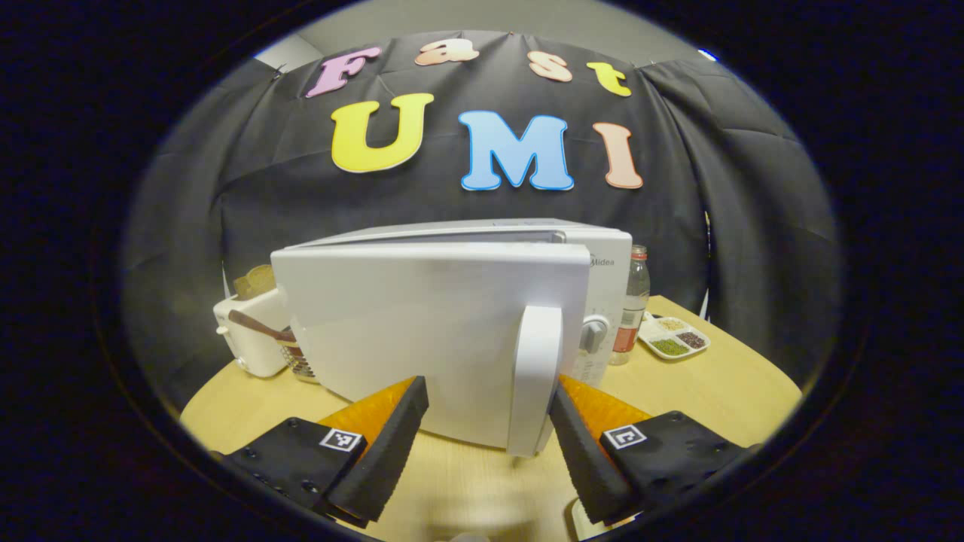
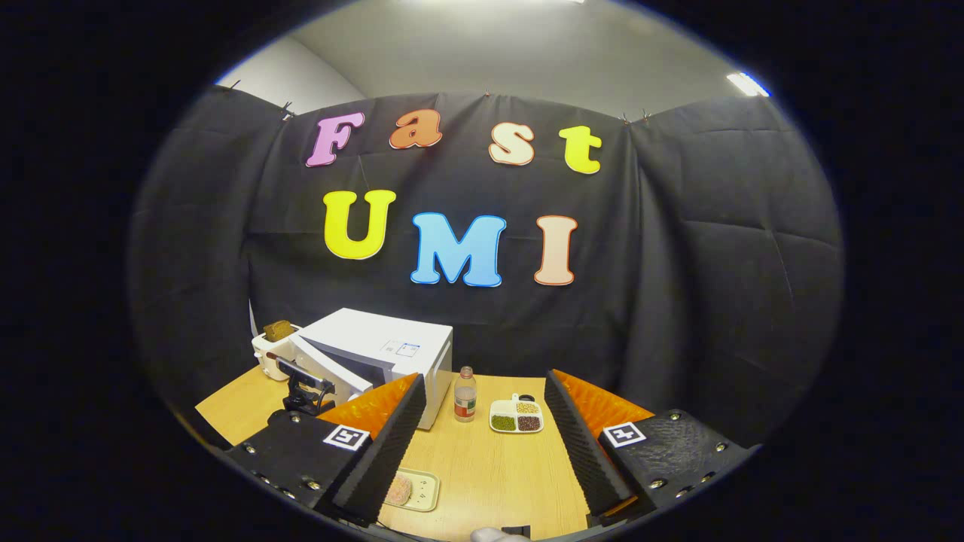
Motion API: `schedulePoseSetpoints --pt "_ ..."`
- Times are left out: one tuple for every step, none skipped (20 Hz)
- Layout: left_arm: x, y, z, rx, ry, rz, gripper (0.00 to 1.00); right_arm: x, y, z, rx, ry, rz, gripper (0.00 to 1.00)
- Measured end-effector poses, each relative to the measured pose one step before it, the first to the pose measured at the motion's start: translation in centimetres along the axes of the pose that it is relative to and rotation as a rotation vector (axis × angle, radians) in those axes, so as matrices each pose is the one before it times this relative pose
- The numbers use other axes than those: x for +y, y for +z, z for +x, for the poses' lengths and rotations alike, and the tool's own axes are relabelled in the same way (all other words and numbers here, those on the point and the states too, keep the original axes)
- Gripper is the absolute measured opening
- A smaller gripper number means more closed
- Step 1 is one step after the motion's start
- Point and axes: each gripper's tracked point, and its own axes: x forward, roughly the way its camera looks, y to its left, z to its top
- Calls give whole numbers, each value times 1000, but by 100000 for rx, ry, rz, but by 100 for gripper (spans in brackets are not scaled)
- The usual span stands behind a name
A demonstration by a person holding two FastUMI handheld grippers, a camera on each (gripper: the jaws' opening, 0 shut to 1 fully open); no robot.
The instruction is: Open the microwave oven with the left hand, put the food in, and close the microwave oven.
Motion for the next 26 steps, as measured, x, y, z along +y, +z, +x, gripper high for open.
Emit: schedulePoseSetpoints --pt "270 148 -390 -203 447 847 100 -58 -299 -103 207 285 24 97" --pt "235 40 -520 -399 320 229 100 87 -102 -182 45 290 28 97" --pt "349 219 -540 -707 370 -537 100 200 -125 -138 44 501 38 97" --pt "337 41 -688 -75 225 -594 100 209 -116 -117 154 558 89 97" --pt "376 -182 -628 547 210 -1055 100 322 -145 -178 25 856 318 97" --pt "382 -330 -615 523 270 -1194 100 432 -73 -63 19 885 228 97" --pt "490 -173 -761 266 324 -584 100 472 -257 -23 274 828 -203 97" --pt "654 -225 -959 178 584 40 100 483 -210 -27 43 875 -341 97" --pt "596 -63 -879 -94 558 850 100 649 -243 -14 349 1011 -381 97" --pt "704 -224 -899 93 624 1007 100 666 -319 103 552 1246 -245 97" --pt "788 -145 -936 208 722 721 100 848 -462 76 580 1449 -121 97" --pt "945 -247 -956 249 950 928 100 781 -315 135 738 1511 -108 97" --pt "942 -107 -1007 82 1123 992 100 780 -500 189 730 1293 35 97" --pt "1213 -429 -1254 250 1285 794 100 810 -298 165 522 1704 199 97" --pt "1138 -72 -986 187 1450 880 100 942 -397 190 417 1777 201 97" --pt "1276 -395 -921 324 1692 772 100 787 -471 204 753 2013 66 97" --pt "1351 -257 -893 781 2316 460 100 743 -557 216 604 2018 -183 97" --pt "1348 -304 -619 782 2667 116 100 470 -497 101 851 1741 -348 97" --pt "1364 -264 -605 596 2846 211 100 470 -606 188 627 1768 27 97" --pt "1475 -515 -720 981 2916 299 99 331 -438 90 726 1957 404 97" --pt "1457 -544 -541 1082 3480 -14 99 385 -592 168 946 1987 321 97" --pt "1414 -456 -448 1316 2987 -918 100 131 -436 82 1022 1671 -203 97" --pt "1231 -319 -437 1459 2843 -1353 100 -91 -399 -114 309 1293 -397 97" --pt "1125 -285 -437 1606 3006 -1527 100 -309 -247 -60 292 885 -413 97" --pt "1063 -417 -600 1106 2958 -1305 99 -154 -440 -72 481 1473 -186 97" --pt "861 -80 -525 54 2782 -233 100 -289 -292 -149 420 1188 119 97"
